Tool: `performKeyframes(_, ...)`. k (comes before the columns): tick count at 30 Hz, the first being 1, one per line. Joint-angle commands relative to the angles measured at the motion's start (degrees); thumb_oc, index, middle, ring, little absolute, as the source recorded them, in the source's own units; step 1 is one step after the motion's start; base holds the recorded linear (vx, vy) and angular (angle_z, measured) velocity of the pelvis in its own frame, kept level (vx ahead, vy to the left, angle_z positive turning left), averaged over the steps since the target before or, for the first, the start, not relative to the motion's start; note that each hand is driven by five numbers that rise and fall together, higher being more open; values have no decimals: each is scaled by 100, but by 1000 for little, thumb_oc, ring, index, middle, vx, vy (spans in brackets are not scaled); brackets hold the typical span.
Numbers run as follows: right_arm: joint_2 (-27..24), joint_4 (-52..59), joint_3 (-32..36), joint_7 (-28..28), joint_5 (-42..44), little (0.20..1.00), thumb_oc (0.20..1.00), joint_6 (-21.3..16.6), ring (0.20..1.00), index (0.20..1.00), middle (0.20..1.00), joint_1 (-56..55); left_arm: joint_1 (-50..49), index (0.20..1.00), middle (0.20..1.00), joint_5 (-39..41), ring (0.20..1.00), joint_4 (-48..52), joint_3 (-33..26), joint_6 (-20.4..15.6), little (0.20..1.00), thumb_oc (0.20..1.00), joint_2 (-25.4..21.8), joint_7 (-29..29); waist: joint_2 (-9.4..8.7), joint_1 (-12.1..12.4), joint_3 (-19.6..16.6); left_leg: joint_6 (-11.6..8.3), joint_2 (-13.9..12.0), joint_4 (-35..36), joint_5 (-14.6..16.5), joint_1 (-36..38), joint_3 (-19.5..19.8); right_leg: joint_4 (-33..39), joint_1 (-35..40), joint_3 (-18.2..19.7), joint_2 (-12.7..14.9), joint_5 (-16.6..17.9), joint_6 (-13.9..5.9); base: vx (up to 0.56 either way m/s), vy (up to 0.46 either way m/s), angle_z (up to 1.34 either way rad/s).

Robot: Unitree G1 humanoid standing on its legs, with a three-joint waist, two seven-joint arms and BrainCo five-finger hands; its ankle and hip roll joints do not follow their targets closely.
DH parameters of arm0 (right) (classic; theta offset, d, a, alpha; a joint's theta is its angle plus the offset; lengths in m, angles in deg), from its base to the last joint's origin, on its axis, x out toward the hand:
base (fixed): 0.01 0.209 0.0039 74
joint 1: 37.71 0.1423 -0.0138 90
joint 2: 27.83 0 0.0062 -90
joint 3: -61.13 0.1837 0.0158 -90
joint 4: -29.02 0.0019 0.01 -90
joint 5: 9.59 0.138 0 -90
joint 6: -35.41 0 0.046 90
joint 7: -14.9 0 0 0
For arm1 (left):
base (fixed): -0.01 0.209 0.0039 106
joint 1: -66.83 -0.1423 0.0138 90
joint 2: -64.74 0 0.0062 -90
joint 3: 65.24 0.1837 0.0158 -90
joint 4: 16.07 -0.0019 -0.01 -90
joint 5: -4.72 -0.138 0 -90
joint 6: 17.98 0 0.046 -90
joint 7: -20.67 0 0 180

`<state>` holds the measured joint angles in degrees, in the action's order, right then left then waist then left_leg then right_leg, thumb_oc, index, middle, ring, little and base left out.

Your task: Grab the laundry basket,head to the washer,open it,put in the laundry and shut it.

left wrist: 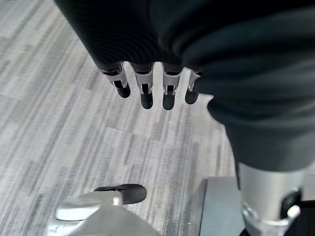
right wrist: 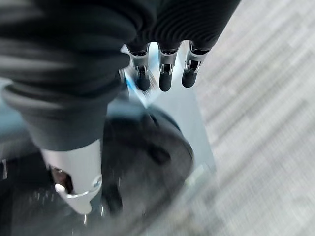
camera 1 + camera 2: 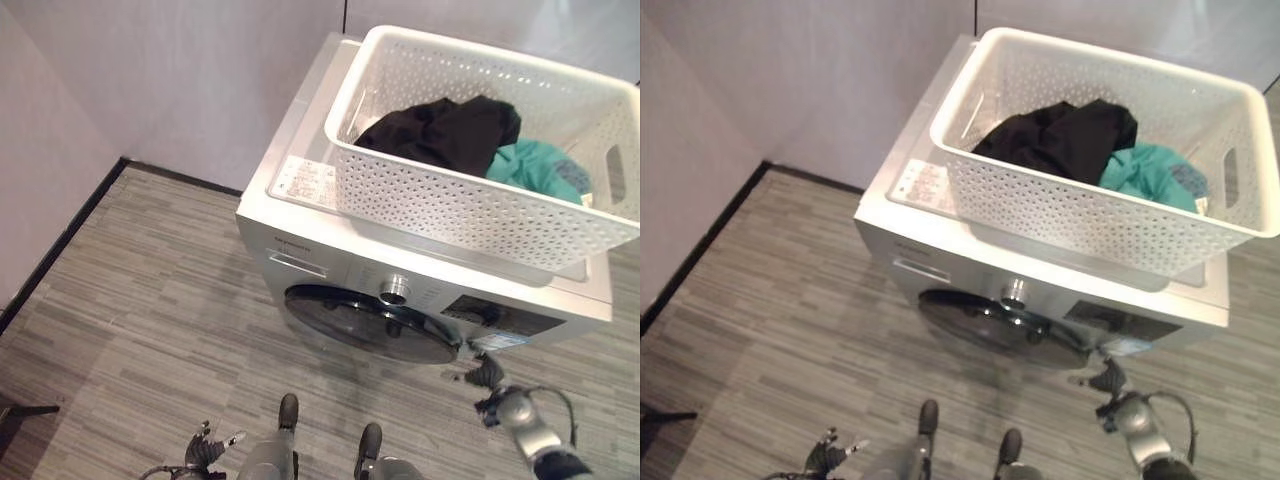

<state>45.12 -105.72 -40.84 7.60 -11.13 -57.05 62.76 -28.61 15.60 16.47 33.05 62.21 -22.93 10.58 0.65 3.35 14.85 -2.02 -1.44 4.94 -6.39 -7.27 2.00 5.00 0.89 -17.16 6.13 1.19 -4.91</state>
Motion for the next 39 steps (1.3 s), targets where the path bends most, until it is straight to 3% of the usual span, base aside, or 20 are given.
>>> performKeyframes(1,-372,241,-13,-448,-151,1000,1000,-193,1000,1000,1000,510,145,1000,1000,179,1000,-299,318,-165,1000,1000,-118,-9,-93,176,-161,-213,-286,6,311,-200,347,0,-350,831,496,41,-313,-86,26,-23)
performKeyframes(5,-359,-92,-333,-524,-23,1000,1000,-248,1000,1000,1000,1197,235,1000,1000,315,1000,-374,435,-204,1000,1000,-56,-27,-80,248,-53,-214,-270,6,261,-379,331,0,-575,912,482,85,-302,-52,8,-13)
performKeyframes(13,341,-1362,-1267,-428,203,1000,1000,-249,1000,1000,1000,2311,430,1000,1000,488,1000,-210,772,-260,1000,1000,31,-93,-17,506,203,-183,-234,6,150,-678,420,0,-884,972,463,168,-270,-29,5,-6)
performKeyframes(19,1008,-2032,-1802,-451,379,1000,1000,-254,1000,1000,1000,3205,585,1000,1000,586,1000,11,1008,-283,1000,1000,-18,-206,59,820,360,-194,-204,6,56,-969,506,0,-1166,954,438,224,-266,-24,4,0)
performKeyframes(21,1459,-2034,-2013,-457,465,1000,1000,-251,1000,1000,1000,3513,699,1000,1000,566,1000,-11,1111,-289,1000,1000,-38,-288,65,936,429,-217,-221,6,11,-1100,499,0,-1305,976,407,238,-270,-46,25,-22)
performKeyframes(23,1818,-1920,-2068,-451,645,1000,1000,-264,1000,1000,1000,3523,766,1000,1000,556,1000,-39,1143,-288,1000,1000,-41,-364,38,954,449,-229,-233,6,5,-1135,484,0,-1345,1002,386,246,-264,-12,11,-28)
performKeyframes(27,3211,-1836,-2691,-206,1212,1000,1000,-347,1000,1000,1000,2914,982,1000,1000,570,1000,-144,1326,-250,1000,1000,99,-593,82,1057,427,-278,-304,6,42,-979,469,0,-1184,955,346,167,-240,9,-26,-12)
performKeyframes(31,3574,-1927,-2845,-128,1541,1000,1000,-362,1000,1000,1000,2693,1067,1000,1000,603,1000,-245,1431,-227,1000,1000,155,-720,145,1091,387,-315,-338,6,24,-892,515,0,-1070,942,299,104,-198,-3,-61,-7)
performKeyframes(33,3838,-2013,-2871,-71,2063,1000,1000,-418,1000,1000,1000,2548,1145,1000,1000,627,1000,-416,1520,-206,1000,1000,229,-815,199,1129,341,-362,-416,6,-29,-810,593,0,-936,944,189,21,-128,-29,-147,0)
performKeyframes(39,4099,-1993,-3128,36,2480,1000,1000,-476,1000,1000,1000,2453,1138,1000,1000,860,1000,-403,1601,-238,1000,1000,325,-908,256,1280,353,-470,-671,6,-229,-784,764,0,-841,878,-119,-122,-10,-78,-131,6)
